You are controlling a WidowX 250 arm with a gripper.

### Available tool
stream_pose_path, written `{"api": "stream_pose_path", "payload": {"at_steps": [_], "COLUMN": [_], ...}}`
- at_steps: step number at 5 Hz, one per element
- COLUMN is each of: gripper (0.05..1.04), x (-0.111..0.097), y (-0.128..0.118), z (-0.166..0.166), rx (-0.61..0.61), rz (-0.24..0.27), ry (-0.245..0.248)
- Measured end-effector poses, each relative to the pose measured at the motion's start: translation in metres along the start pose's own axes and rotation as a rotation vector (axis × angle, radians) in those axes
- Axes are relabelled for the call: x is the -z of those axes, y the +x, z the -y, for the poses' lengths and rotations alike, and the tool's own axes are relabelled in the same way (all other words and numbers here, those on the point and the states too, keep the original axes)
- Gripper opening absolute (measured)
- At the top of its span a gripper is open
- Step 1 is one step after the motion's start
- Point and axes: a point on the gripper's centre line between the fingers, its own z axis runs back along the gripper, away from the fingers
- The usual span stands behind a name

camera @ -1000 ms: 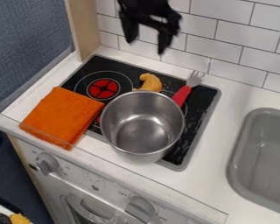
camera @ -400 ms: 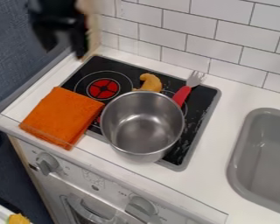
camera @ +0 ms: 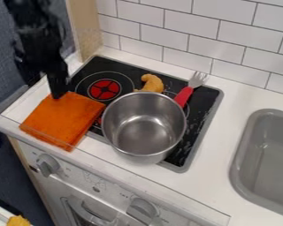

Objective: Put the orange cloth on the top left of the burner

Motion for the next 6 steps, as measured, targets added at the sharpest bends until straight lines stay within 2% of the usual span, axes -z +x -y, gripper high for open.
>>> {"api": "stream_pose_path", "payload": {"at_steps": [1,2,3,4,6], "gripper": [0.999,0.999,1.0,1.0,1.0], "x": [0.019,0.047,0.053,0.057,0.057], "y": [-0.001,0.001,0.014,0.034,0.109], "z": [0.004,0.012,0.006,0.0,0.003], "rx": [0.004,-0.008,-0.02,-0.05,-0.068], "rz": [-0.019,-0.065,-0.056,-0.048,0.038], "ry": [0.013,-0.007,-0.01,-0.035,-0.103]}}
